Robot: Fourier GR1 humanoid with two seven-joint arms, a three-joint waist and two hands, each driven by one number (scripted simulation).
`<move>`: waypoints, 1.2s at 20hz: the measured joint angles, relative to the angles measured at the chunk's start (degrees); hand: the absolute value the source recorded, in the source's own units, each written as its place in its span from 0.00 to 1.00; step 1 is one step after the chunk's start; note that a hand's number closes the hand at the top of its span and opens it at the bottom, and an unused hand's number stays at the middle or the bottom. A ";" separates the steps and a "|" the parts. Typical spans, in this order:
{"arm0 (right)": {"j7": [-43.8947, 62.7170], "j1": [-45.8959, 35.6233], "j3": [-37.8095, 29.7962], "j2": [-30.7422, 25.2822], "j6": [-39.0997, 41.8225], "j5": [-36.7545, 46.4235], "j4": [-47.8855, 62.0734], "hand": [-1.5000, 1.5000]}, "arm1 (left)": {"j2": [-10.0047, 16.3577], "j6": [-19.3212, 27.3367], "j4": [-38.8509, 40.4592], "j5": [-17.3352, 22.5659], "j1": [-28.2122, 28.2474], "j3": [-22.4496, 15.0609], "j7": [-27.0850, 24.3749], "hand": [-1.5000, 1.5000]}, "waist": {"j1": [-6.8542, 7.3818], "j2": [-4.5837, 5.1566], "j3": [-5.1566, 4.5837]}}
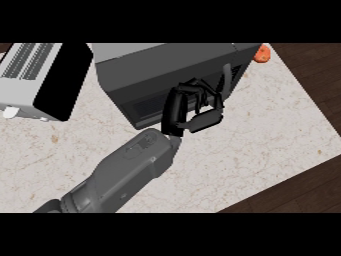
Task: Pick up the milk, place it into the microwave and close the microwave
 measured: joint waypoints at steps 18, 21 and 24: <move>3.31 -1.64 0.41 -3.12 2.11 -6.32 -0.80 0.00 | -0.01 -0.91 1.33 3.80 -1.13 -1.75 -3.79 1.00 | 0.08 0.27 0.11; 3.80 -1.76 0.64 -3.61 2.65 -7.40 -0.83 0.00 | -0.01 -1.01 1.54 4.37 -1.30 -2.02 -4.28 1.00 | 0.09 0.29 0.13; 4.31 -1.78 0.56 -4.19 2.88 -8.51 -0.84 0.00 | 0.00 -0.98 1.79 4.92 -1.37 -2.20 -4.87 1.00 | -0.03 0.24 0.13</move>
